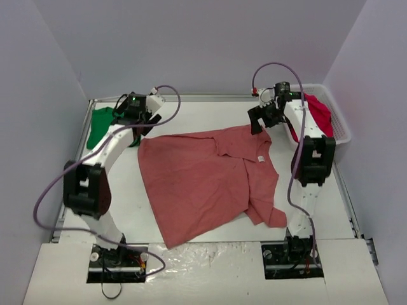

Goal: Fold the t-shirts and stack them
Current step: Flatten out the tshirt

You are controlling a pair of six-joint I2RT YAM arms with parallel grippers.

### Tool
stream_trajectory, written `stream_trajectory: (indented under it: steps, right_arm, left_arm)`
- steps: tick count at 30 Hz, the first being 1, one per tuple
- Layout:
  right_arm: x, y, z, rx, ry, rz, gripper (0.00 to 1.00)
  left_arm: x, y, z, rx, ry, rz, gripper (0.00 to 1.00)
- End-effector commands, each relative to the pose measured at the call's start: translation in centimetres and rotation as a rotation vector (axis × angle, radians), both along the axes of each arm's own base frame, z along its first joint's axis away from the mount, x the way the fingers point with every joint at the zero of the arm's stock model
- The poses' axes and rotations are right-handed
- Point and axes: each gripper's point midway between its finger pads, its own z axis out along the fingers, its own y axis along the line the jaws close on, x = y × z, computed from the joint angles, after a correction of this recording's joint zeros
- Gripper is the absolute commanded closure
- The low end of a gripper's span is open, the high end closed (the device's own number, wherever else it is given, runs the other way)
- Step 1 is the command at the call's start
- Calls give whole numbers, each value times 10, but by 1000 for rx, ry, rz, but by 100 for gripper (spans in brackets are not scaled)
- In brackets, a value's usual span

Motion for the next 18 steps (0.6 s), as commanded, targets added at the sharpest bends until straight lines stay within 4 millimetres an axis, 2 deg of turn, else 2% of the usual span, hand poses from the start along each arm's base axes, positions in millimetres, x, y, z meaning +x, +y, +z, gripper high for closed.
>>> stream_trajectory:
  steps: [1,4,5,6,7,8,9,10,12,13,14,15,18]
  right_arm:
    - [-24,-4,83,4,-154,17,13]
    - [-54,-2,79,9,-122,42,13]
    - [-64,-1,94,14,-152,50,13]
    - [-79,0,86,20,-118,59,14]
    - [-89,0,86,16,-117,73,14]
    - [-102,1,99,15,-145,86,13]
    - [-115,0,97,9,-126,97,13]
    - [-133,-1,97,4,-120,103,13]
    - [-153,-1,93,-3,-109,119,13]
    - [-171,-2,82,-5,-70,126,13]
    - [-181,-1,89,-5,-96,135,13]
    - [-188,-2,88,-10,-96,137,13]
    - [-207,-5,84,-20,-105,125,12]
  left_arm:
    - [-41,-2,36,-56,-44,-11,6]
    - [-83,-10,35,-110,1,-79,6]
    - [-95,-12,34,-119,15,-108,6]
    - [-115,-13,42,-117,25,-150,6]
    - [-131,-25,28,-150,82,-226,6]
    - [-145,-30,26,-134,114,-299,6]
    - [-173,-35,24,-137,167,-358,6]
    - [-191,-39,12,-139,217,-404,6]
    - [-227,-46,9,-140,270,-506,6]
    - [-240,-51,4,-140,301,-544,6]
    - [-253,-56,-2,-153,336,-595,6]
    - [-269,-55,-8,-154,387,-611,6]
    - [-294,-63,-26,-134,476,-648,6]
